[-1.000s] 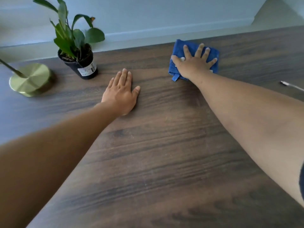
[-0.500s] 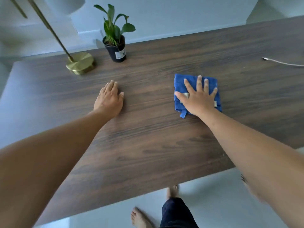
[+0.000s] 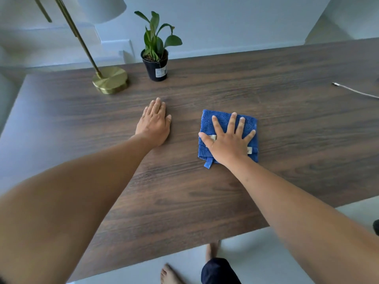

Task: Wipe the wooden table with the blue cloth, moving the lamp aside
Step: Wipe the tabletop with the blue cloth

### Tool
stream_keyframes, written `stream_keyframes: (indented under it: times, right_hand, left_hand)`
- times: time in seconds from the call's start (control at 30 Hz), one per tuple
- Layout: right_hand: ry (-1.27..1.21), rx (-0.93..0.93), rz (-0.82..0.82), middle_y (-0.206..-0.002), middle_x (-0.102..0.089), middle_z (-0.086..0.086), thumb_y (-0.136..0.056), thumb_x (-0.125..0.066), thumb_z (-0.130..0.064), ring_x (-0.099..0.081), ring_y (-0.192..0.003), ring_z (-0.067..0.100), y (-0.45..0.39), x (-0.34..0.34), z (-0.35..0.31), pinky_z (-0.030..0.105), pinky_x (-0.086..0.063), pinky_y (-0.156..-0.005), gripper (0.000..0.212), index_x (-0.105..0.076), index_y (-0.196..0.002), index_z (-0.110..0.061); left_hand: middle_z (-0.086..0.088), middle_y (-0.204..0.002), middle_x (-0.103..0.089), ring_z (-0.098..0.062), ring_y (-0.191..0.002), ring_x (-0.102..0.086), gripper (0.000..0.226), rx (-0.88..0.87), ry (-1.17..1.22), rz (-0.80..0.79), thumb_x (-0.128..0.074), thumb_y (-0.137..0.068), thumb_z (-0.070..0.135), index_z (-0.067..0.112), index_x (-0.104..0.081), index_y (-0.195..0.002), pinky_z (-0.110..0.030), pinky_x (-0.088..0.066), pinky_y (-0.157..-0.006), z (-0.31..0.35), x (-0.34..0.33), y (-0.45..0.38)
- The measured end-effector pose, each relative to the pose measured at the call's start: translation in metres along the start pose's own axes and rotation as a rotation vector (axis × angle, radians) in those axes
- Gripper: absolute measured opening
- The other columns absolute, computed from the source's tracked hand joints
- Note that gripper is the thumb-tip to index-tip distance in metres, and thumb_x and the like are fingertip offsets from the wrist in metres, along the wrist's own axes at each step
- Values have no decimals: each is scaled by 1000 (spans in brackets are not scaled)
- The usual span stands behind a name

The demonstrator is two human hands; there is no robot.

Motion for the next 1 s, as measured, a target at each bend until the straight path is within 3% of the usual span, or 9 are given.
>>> stream_keyframes:
  times: [0.3,0.53,0.73,0.9,1.0]
  right_hand:
    - [-30,8,-20,-163,19,18,-84,-8,-86,20,-148,43,-109,18,-44,74,9,-110,85,2,-156,-42]
    - [-62,40,-8,-163,16,18,-84,-14,-85,18,-148,44,-217,34,-77,75,9,-109,85,-4,-156,-42]
    - [-62,166,-13,-165,12,17,-83,-13,-86,15,-149,43,-304,49,-103,74,9,-109,86,-4,-156,-43]
    - [-49,189,-39,-165,-2,16,-86,-12,-81,6,-150,43,-350,59,-117,75,10,-108,80,-21,-155,-40]
    - [-58,186,-35,-166,-4,14,-89,-12,-78,5,-151,40,-350,59,-116,74,10,-109,77,-22,-155,-39]
  left_hand:
    - [-4,-166,-3,-16,-152,1,60,-21,11,-2,-25,-106,37,9,-14,-157,-31,0,-123,12,-9,-65]
    - [0,-166,-2,-11,-152,3,59,-23,-5,69,-22,-106,39,13,-13,-158,-23,7,-119,10,-12,-65]
    - [1,-165,-2,-8,-151,4,59,-26,-31,72,-20,-105,41,15,-12,-158,-25,6,-121,8,-14,-65]
    - [3,-165,-1,-4,-150,6,58,-24,-49,68,-21,-106,41,16,-11,-158,-25,4,-122,6,-14,-65]
    - [3,-165,-3,-5,-150,6,58,-25,-58,70,-21,-106,40,16,-12,-158,-25,4,-122,6,-14,-64]
Point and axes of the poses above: each hand's wrist, its own y-axis away from the middle knuckle, its own x-axis out of the back of the hand, z = x × y, the point moved 5 cm from there along -y, towards the middle knuckle
